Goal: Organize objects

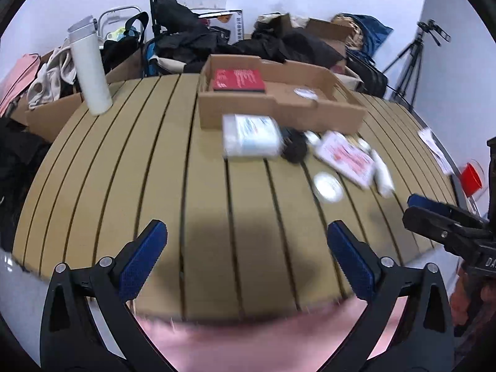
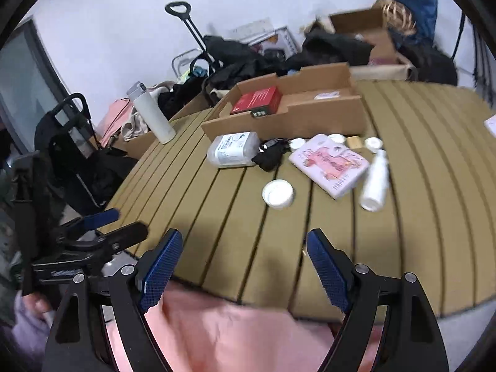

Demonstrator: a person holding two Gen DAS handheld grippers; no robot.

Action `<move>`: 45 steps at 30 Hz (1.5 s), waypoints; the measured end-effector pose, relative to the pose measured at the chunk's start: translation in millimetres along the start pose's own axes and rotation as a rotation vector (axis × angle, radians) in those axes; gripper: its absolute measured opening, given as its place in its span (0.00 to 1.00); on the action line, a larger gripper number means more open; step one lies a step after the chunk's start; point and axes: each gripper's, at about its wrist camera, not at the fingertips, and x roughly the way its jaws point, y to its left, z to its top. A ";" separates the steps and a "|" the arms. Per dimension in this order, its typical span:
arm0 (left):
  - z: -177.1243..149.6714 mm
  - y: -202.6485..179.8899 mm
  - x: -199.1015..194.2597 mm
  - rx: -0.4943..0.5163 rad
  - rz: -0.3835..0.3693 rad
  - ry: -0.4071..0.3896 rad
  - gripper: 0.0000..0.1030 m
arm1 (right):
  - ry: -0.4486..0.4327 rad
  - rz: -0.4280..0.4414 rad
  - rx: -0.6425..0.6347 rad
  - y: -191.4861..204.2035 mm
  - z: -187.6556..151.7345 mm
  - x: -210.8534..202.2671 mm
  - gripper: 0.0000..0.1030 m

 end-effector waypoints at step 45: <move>-46.5 -101.5 -215.2 0.029 -0.334 -0.170 0.30 | -0.333 -0.033 -0.224 124.7 -23.0 -199.0 0.29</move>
